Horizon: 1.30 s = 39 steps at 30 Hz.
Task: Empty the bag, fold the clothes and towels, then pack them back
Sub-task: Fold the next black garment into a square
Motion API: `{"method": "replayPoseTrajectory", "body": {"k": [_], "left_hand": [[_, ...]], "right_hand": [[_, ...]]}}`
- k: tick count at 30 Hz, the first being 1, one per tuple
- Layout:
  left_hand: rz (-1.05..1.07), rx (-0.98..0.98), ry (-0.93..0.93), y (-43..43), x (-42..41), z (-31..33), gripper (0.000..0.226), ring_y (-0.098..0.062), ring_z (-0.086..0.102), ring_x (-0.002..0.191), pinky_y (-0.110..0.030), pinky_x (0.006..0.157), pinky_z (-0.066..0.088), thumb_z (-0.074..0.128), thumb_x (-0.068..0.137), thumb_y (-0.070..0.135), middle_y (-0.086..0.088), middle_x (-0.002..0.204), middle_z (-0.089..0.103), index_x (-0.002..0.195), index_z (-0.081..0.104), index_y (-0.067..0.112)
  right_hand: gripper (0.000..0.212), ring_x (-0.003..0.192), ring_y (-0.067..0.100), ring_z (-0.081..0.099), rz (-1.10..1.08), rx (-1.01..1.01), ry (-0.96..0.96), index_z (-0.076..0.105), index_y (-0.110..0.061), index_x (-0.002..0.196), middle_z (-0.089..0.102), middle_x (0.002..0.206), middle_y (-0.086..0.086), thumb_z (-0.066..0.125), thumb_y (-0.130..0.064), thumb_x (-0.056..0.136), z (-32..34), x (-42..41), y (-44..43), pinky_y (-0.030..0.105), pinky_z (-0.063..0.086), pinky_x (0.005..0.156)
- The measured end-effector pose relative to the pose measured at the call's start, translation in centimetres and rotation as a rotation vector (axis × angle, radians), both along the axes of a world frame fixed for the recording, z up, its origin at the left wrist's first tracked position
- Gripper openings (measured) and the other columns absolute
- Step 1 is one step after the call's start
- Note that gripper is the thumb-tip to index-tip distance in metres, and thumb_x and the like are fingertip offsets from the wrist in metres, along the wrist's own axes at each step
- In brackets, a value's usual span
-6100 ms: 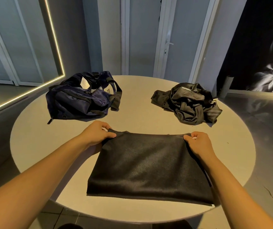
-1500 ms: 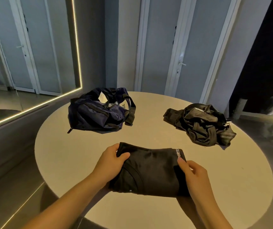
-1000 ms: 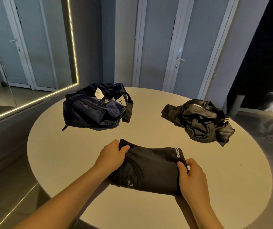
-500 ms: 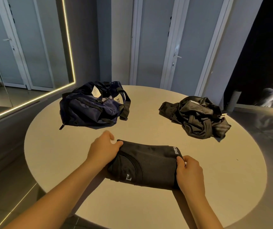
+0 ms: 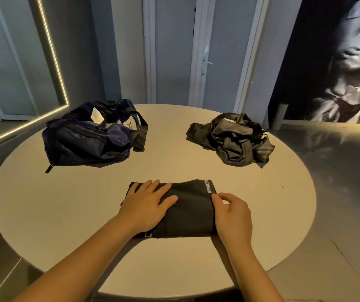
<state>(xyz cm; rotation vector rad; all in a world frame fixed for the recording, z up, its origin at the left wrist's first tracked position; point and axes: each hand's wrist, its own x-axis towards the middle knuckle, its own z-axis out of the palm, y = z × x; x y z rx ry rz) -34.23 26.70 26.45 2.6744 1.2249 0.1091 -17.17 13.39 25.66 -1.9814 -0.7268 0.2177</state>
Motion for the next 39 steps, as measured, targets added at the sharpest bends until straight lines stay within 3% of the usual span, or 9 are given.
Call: {"method": "replayPoseTrajectory", "body": {"k": [4,8,11,14,17,21,28,31,39], "left_hand": [[-0.004,0.016,-0.013,-0.4,0.0,-0.2,0.091,-0.016,0.011,0.156,-0.044,0.127,0.002,-0.007,0.081,0.080,0.005,0.169,0.019,0.160,0.018,0.043],[-0.018,0.048,-0.031,-1.4,-0.6,-0.5,0.088,-0.016,0.013,0.155,-0.044,0.127,0.003,-0.006,0.084,0.078,0.004,0.169,0.021,0.161,0.018,0.041],[-0.021,0.065,-0.033,-2.0,-0.7,-0.6,0.088,-0.016,0.015,0.155,-0.044,0.127,0.003,-0.007,0.085,0.076,0.004,0.168,0.022,0.161,0.018,0.040],[-0.071,0.079,-0.030,-2.4,-1.0,-0.5,0.087,-0.015,0.014,0.155,-0.044,0.127,0.004,-0.006,0.086,0.076,0.006,0.168,0.022,0.161,0.017,0.040],[-0.118,0.063,-0.026,-2.6,-1.7,-0.3,0.080,-0.013,0.011,0.156,-0.042,0.127,0.002,-0.003,0.091,0.072,0.008,0.169,0.019,0.162,0.015,0.040],[0.017,0.036,-0.073,-2.1,-3.5,-0.4,0.066,-0.014,0.012,0.156,-0.042,0.127,0.003,0.014,0.103,0.064,0.007,0.168,0.021,0.161,0.021,0.035],[0.375,-0.019,-0.311,-1.0,-5.2,0.3,0.093,-0.027,0.042,0.139,-0.045,0.112,0.035,0.054,0.087,0.075,-0.001,0.153,0.048,0.158,0.033,0.019],[0.426,-0.153,-0.346,-0.5,-4.7,1.4,0.099,-0.029,0.046,0.139,-0.045,0.111,0.041,0.069,0.082,0.068,-0.006,0.154,0.048,0.158,0.031,0.016],[0.511,-0.528,-0.398,1.1,-3.9,3.2,0.080,-0.035,0.066,0.110,-0.049,0.099,0.054,0.095,0.066,0.039,-0.017,0.125,0.067,0.126,0.061,-0.002]], "right_hand": [[0.036,0.110,0.022,0.065,-0.011,-0.177,-0.121,0.064,-0.021,0.132,0.070,0.123,0.000,0.050,-0.039,0.104,0.8,-0.1,-0.5,0.034,0.051,0.090],[0.032,0.081,0.017,0.055,0.024,-0.463,-0.362,0.064,-0.021,0.121,0.068,0.100,-0.001,0.045,-0.040,0.105,1.8,0.0,-1.2,0.028,0.040,0.070],[0.023,0.087,0.019,0.061,0.064,-0.296,-0.589,0.064,-0.022,0.116,0.069,0.101,-0.003,0.048,-0.032,0.103,2.3,0.0,-1.5,0.029,0.040,0.069],[0.017,0.097,0.017,0.058,0.440,-0.090,-0.739,0.068,-0.022,0.110,0.065,0.104,-0.007,0.055,-0.023,0.098,2.6,-0.2,-0.8,0.028,0.045,0.079],[0.037,0.130,0.011,0.047,0.718,-0.218,-0.654,0.060,-0.024,0.137,0.056,0.141,-0.010,0.043,-0.037,0.107,2.1,-0.5,-0.3,0.026,0.034,0.109],[0.057,0.151,0.009,0.022,0.698,-0.363,-0.511,0.032,-0.027,0.158,0.027,0.164,-0.011,0.030,-0.052,0.107,0.7,-0.7,-0.9,0.028,0.016,0.123],[0.063,0.151,0.011,0.024,0.579,-0.364,-0.500,0.030,-0.028,0.158,0.029,0.164,-0.010,0.023,-0.059,0.104,-0.3,-2.5,-1.5,0.033,0.017,0.124],[0.086,0.149,0.011,0.027,0.572,-0.345,-0.496,0.032,-0.030,0.157,0.032,0.162,-0.011,0.005,-0.072,0.087,-0.4,-3.0,-1.9,0.034,0.020,0.124],[0.089,0.145,0.011,0.034,0.528,-0.299,-0.485,0.038,-0.029,0.154,0.039,0.158,-0.012,0.004,-0.071,0.085,-0.9,-3.4,-2.5,0.036,0.025,0.122]]}}
